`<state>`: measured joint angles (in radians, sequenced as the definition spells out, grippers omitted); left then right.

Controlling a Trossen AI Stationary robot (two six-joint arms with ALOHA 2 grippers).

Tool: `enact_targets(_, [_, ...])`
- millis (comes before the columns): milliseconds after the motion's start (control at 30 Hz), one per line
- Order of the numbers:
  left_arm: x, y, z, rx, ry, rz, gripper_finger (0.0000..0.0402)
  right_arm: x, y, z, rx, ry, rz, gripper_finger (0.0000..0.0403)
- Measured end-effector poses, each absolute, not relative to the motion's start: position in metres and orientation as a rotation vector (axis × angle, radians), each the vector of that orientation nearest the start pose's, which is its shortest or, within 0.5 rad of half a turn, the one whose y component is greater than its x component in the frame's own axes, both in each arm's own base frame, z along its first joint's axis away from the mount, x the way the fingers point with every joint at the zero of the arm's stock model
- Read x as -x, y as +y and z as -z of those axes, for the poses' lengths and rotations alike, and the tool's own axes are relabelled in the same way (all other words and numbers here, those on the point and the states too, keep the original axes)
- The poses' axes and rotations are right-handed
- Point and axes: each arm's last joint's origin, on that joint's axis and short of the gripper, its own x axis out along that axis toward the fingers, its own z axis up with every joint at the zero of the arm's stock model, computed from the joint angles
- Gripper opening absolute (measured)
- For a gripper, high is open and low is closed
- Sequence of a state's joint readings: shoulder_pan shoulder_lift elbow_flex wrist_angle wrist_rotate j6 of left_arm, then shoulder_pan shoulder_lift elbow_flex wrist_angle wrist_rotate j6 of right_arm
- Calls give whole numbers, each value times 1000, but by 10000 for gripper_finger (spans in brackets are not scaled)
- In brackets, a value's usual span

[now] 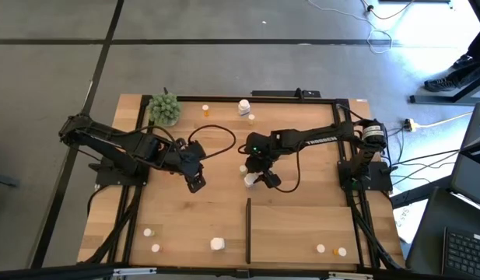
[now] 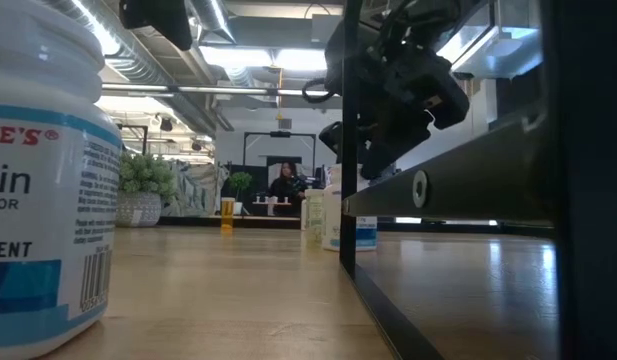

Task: Pick and place medicine bottles onto shelf by color
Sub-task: Put the middle supplement bottle on the shelf

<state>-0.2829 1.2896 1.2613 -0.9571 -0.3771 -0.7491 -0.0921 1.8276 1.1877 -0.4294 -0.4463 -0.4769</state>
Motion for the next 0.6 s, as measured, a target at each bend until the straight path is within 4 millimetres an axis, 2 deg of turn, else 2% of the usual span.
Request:
enact_targets(167, [-239,-58,-331,374,838,-423,27,-365,-21,-176,115,942,-542,214])
enact_targets(367, [-239,-58,-331,374,838,-423,27,-365,-21,-175,105,949,-539,176])
enact_targets(600, [-239,-58,-331,375,838,-423,27,-364,-21,-175,99,952,-536,183])
